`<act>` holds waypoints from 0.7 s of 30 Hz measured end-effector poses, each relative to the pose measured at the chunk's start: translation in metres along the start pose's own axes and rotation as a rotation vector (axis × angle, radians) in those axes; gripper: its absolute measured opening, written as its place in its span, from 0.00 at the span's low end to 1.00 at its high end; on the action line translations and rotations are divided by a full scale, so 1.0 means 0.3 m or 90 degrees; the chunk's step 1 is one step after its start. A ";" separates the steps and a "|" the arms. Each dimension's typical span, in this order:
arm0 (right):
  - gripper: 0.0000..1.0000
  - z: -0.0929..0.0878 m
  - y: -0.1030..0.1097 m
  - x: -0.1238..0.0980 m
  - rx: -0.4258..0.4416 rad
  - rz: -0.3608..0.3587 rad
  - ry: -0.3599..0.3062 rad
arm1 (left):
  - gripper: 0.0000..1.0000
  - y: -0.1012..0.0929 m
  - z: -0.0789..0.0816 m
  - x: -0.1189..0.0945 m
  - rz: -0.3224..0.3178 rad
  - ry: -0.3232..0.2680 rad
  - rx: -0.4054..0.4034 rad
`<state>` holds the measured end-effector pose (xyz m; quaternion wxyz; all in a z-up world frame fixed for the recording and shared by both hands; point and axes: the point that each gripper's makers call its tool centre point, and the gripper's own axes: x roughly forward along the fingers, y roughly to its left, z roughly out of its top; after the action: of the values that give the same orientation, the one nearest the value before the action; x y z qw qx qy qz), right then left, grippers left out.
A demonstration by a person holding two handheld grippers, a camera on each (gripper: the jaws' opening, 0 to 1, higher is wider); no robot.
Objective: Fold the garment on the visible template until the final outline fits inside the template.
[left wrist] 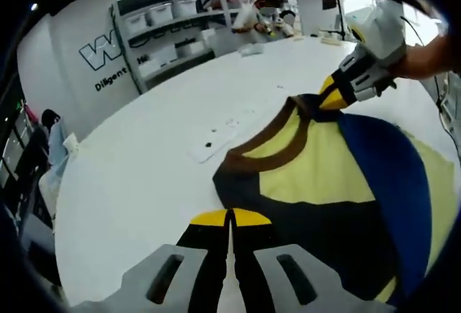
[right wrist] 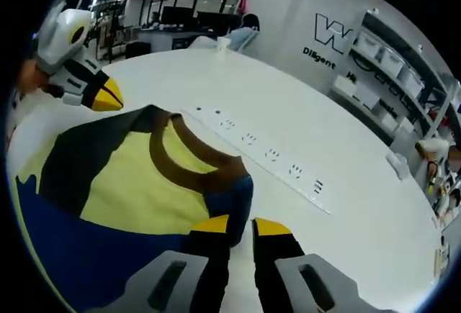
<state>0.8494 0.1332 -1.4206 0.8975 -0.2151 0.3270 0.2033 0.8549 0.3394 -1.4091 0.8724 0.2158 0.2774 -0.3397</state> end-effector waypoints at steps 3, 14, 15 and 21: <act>0.13 -0.004 -0.001 -0.001 -0.007 -0.002 -0.003 | 0.00 -0.002 0.003 -0.004 -0.001 -0.002 -0.005; 0.25 -0.004 -0.004 -0.058 0.034 -0.008 -0.014 | 0.00 -0.040 -0.020 -0.048 -0.017 0.007 0.006; 0.26 -0.008 -0.001 -0.069 0.036 -0.009 -0.012 | 0.00 -0.046 -0.023 -0.058 -0.019 0.007 0.005; 0.35 -0.031 0.039 -0.115 0.052 0.008 -0.017 | 0.00 -0.077 -0.053 -0.112 -0.026 0.008 0.007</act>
<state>0.8146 0.1303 -1.4068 0.9086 -0.1739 0.3240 0.1982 0.8125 0.3487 -1.4043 0.8622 0.2170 0.2855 -0.3577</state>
